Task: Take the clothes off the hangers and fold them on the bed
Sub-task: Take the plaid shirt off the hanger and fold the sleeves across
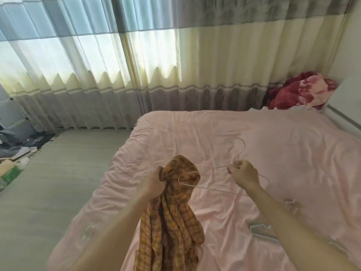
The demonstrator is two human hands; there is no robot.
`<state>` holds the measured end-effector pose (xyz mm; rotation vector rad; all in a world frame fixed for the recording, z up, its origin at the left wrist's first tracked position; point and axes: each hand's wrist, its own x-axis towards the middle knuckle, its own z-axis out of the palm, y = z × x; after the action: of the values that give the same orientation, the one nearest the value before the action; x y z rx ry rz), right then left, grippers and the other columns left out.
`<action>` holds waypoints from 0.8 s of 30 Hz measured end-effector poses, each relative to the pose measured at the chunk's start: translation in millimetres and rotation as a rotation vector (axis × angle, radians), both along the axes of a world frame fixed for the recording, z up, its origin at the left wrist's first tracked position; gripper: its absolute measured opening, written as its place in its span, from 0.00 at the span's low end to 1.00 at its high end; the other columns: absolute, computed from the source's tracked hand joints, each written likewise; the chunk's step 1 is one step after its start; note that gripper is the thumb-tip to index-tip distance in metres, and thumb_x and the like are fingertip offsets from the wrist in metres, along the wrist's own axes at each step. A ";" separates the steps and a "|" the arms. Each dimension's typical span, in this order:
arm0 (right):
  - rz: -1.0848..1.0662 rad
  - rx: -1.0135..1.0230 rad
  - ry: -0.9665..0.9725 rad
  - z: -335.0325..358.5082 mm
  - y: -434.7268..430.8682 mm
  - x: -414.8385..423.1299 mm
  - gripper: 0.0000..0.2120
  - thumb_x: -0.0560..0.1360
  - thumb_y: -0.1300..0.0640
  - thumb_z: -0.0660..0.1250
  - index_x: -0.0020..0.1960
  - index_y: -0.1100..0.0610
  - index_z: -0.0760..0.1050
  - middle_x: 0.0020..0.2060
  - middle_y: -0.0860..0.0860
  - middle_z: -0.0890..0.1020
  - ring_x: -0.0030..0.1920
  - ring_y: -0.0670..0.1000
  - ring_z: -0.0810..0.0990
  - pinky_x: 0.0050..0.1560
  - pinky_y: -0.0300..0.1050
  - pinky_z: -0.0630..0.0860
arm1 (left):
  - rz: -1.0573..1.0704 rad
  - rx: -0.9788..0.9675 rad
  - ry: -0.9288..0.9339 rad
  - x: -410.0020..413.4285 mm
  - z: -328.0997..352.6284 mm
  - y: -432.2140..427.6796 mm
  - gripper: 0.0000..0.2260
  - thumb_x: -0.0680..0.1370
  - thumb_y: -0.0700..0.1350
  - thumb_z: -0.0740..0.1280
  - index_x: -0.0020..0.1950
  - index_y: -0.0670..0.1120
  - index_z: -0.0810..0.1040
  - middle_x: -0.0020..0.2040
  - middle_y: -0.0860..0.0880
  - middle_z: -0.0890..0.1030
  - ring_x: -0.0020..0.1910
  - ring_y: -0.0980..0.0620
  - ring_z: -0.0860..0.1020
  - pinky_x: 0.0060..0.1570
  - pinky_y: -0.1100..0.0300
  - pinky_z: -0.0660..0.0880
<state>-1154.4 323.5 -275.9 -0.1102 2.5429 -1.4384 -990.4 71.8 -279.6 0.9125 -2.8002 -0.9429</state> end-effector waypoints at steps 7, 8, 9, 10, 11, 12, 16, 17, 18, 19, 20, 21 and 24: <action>0.062 0.487 -0.070 -88.2 45.4 -30.1 0.10 0.79 0.53 0.58 0.53 0.59 0.72 0.48 0.58 0.78 0.50 0.61 0.75 0.47 0.49 0.66 | 0.023 0.023 -0.161 -55.4 -92.0 -14.8 0.23 0.78 0.43 0.60 0.73 0.51 0.63 0.63 0.42 0.75 0.60 0.41 0.75 0.59 0.45 0.75; 0.071 0.558 -0.078 -100.9 52.2 -34.7 0.12 0.79 0.53 0.57 0.55 0.59 0.72 0.51 0.60 0.79 0.53 0.62 0.76 0.47 0.50 0.67 | 0.018 0.041 -0.196 -64.1 -106.5 -16.1 0.26 0.79 0.45 0.61 0.77 0.52 0.59 0.69 0.40 0.70 0.66 0.39 0.72 0.64 0.44 0.72; 0.079 0.614 -0.092 -114.6 59.4 -37.3 0.14 0.79 0.52 0.56 0.56 0.60 0.72 0.54 0.61 0.80 0.55 0.63 0.77 0.48 0.51 0.69 | -0.009 0.038 -0.239 -70.5 -118.9 -17.3 0.30 0.79 0.48 0.61 0.80 0.54 0.53 0.75 0.38 0.63 0.72 0.38 0.66 0.69 0.42 0.67; 0.088 0.659 -0.102 -127.0 66.5 -39.3 0.15 0.78 0.52 0.56 0.57 0.61 0.73 0.55 0.62 0.80 0.56 0.64 0.77 0.50 0.52 0.71 | -0.055 -0.004 -0.298 -75.7 -131.0 -16.9 0.33 0.79 0.52 0.62 0.81 0.56 0.48 0.79 0.39 0.55 0.77 0.38 0.58 0.74 0.41 0.60; 0.093 0.699 -0.112 -141.6 75.8 -43.2 0.17 0.78 0.50 0.55 0.56 0.61 0.74 0.56 0.62 0.80 0.57 0.63 0.78 0.52 0.52 0.73 | -0.109 -0.075 -0.366 -80.6 -145.2 -14.8 0.35 0.80 0.56 0.61 0.81 0.58 0.46 0.81 0.41 0.46 0.80 0.39 0.49 0.76 0.39 0.52; 0.091 0.750 -0.130 -154.9 85.6 -46.9 0.20 0.78 0.48 0.53 0.56 0.61 0.75 0.56 0.61 0.80 0.56 0.63 0.79 0.52 0.53 0.74 | -0.182 -0.164 -0.423 -87.8 -161.4 -10.6 0.34 0.80 0.59 0.60 0.81 0.58 0.45 0.82 0.44 0.40 0.80 0.40 0.41 0.76 0.38 0.45; 0.217 0.963 -0.177 -212.1 130.5 -65.1 0.20 0.78 0.53 0.50 0.59 0.55 0.78 0.56 0.58 0.82 0.56 0.61 0.81 0.52 0.52 0.78 | -0.434 -0.257 -0.510 -110.2 -226.2 33.5 0.30 0.81 0.60 0.56 0.81 0.58 0.50 0.81 0.47 0.36 0.79 0.44 0.35 0.76 0.38 0.39; 0.238 0.992 -0.183 -224.0 140.8 -71.0 0.20 0.76 0.56 0.52 0.61 0.51 0.78 0.56 0.56 0.82 0.55 0.61 0.81 0.52 0.52 0.79 | -0.467 -0.235 -0.521 -113.6 -239.8 47.2 0.30 0.81 0.59 0.56 0.81 0.58 0.50 0.82 0.48 0.37 0.80 0.44 0.36 0.76 0.38 0.40; 0.248 1.011 -0.192 -234.9 150.9 -78.0 0.22 0.75 0.58 0.53 0.63 0.48 0.77 0.56 0.55 0.82 0.55 0.60 0.82 0.51 0.51 0.79 | -0.499 -0.213 -0.542 -119.4 -254.7 63.5 0.30 0.81 0.58 0.57 0.81 0.58 0.49 0.82 0.48 0.38 0.80 0.44 0.37 0.77 0.38 0.41; 0.248 1.026 -0.206 -248.9 163.9 -85.5 0.21 0.76 0.59 0.53 0.64 0.48 0.77 0.56 0.55 0.81 0.54 0.60 0.81 0.50 0.50 0.78 | -0.535 -0.203 -0.558 -124.7 -270.7 82.4 0.31 0.81 0.58 0.58 0.81 0.58 0.49 0.82 0.48 0.39 0.80 0.44 0.39 0.77 0.38 0.43; 0.244 1.049 -0.217 -256.4 172.7 -92.7 0.20 0.77 0.59 0.53 0.63 0.50 0.76 0.57 0.56 0.81 0.55 0.60 0.81 0.50 0.50 0.77 | -0.562 -0.193 -0.564 -129.9 -282.9 98.9 0.31 0.81 0.58 0.59 0.81 0.58 0.49 0.82 0.48 0.41 0.81 0.44 0.40 0.77 0.39 0.44; 0.243 1.076 -0.222 -267.0 181.7 -102.0 0.18 0.78 0.59 0.53 0.63 0.53 0.76 0.57 0.57 0.81 0.56 0.61 0.80 0.52 0.50 0.76 | -0.588 -0.194 -0.562 -136.1 -296.1 114.3 0.31 0.81 0.59 0.59 0.81 0.58 0.49 0.82 0.47 0.43 0.81 0.44 0.41 0.77 0.39 0.44; 0.206 1.072 -0.226 -297.5 210.1 -130.1 0.16 0.80 0.58 0.54 0.61 0.57 0.77 0.58 0.60 0.81 0.59 0.63 0.80 0.58 0.55 0.77 | -0.601 -0.141 -0.594 -160.7 -340.2 165.2 0.32 0.81 0.59 0.59 0.81 0.60 0.47 0.82 0.48 0.43 0.81 0.43 0.43 0.77 0.39 0.45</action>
<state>-1284.4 533.7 -573.5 -0.0230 2.6315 0.0848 -1151.1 237.0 -619.8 0.3588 -3.7090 -0.5446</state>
